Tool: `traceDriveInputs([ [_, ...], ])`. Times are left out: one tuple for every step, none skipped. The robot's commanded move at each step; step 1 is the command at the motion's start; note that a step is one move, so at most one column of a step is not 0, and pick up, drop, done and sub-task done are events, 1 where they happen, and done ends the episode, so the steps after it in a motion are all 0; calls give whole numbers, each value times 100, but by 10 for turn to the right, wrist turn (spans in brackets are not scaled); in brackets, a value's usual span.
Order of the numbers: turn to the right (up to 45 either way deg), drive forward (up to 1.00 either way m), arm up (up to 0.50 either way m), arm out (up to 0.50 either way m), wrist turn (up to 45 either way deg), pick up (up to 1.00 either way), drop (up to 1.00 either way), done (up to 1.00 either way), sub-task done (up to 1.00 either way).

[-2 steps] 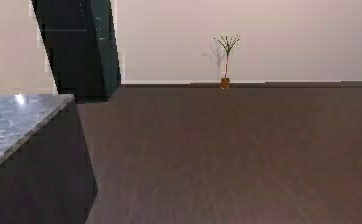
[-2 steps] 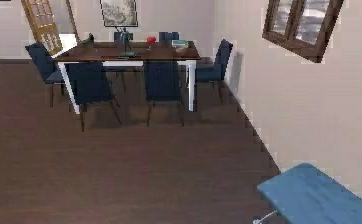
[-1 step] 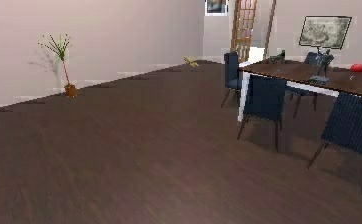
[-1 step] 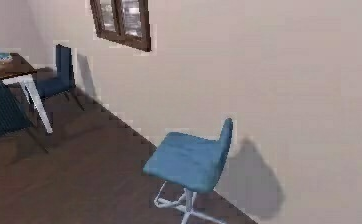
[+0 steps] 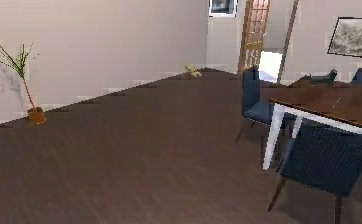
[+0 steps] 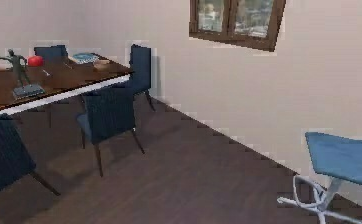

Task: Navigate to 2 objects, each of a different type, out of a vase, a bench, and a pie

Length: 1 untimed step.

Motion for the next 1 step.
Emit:
traceDriveInputs([
  [0, 100, 0, 0, 0, 0, 0, 0, 0],
])
